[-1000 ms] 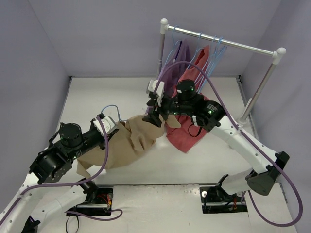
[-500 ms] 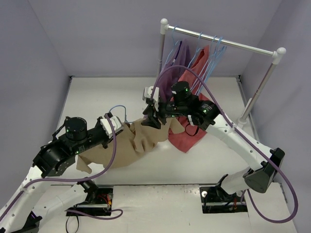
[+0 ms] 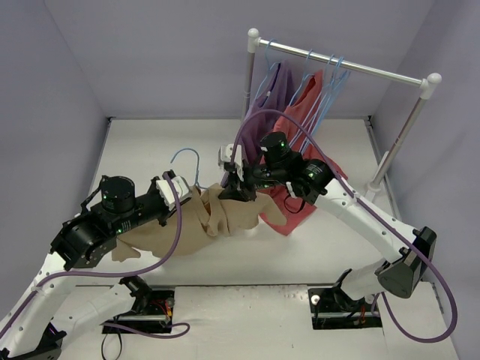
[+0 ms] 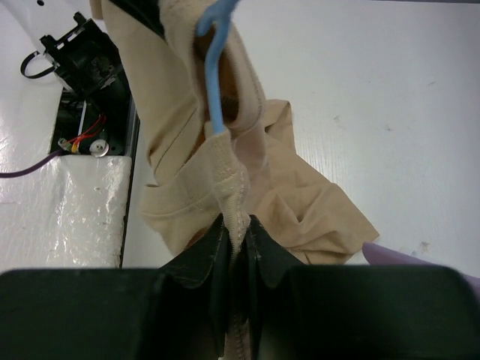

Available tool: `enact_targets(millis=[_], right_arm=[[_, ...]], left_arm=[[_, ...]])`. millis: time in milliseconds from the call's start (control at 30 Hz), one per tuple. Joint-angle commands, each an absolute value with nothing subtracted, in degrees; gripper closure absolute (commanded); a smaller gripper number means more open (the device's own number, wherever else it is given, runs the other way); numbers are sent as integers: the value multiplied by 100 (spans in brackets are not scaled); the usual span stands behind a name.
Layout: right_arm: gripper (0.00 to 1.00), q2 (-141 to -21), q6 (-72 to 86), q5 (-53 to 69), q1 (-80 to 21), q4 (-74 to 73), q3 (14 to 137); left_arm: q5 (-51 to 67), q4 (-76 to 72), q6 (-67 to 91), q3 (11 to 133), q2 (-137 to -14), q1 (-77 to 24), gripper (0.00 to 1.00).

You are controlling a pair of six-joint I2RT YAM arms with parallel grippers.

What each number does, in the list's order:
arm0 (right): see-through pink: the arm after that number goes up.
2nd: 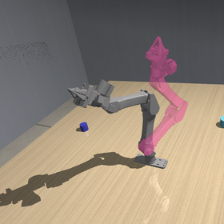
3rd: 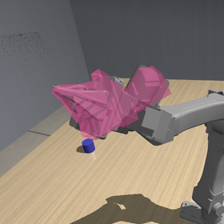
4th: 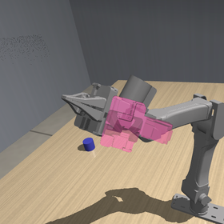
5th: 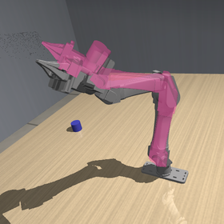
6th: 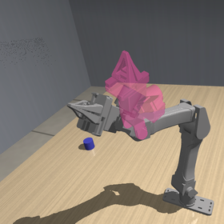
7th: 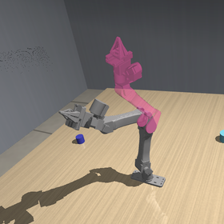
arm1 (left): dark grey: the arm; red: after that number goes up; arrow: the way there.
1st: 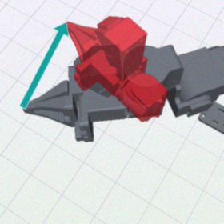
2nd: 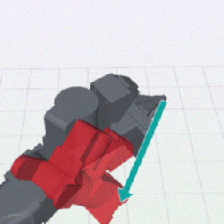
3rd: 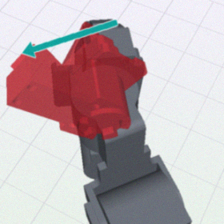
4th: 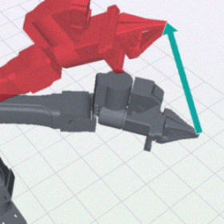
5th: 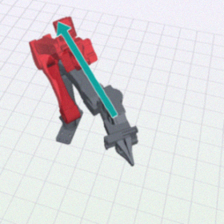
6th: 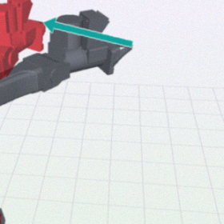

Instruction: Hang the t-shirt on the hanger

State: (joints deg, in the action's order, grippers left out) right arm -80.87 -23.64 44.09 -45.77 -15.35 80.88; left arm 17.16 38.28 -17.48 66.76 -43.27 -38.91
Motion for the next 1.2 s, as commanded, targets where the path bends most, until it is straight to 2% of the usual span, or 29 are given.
enact_targets(millis=[0,267,700,1000,1167], right_arm=[[98,-7809,-2364,4252,-4472,-1230,7982],[92,-7638,-2338,4157,-4421,-1230,7822],[89,-7567,-2312,4104,-4403,-1230,7708],[78,-7708,-2250,4350,-4403,-1230,7779],[86,-7787,-2232,4456,-4404,-1230,7813]], left_arm=[[1931,3536,-1866,7008,-4228,-3911,100],[1977,3551,-1907,6996,-4192,-3920,100],[2047,3577,-1995,7014,-4071,-3920,100],[2189,3560,-2066,7031,-4017,-3920,100],[2214,3560,-2144,7066,-4025,-3920,100]])
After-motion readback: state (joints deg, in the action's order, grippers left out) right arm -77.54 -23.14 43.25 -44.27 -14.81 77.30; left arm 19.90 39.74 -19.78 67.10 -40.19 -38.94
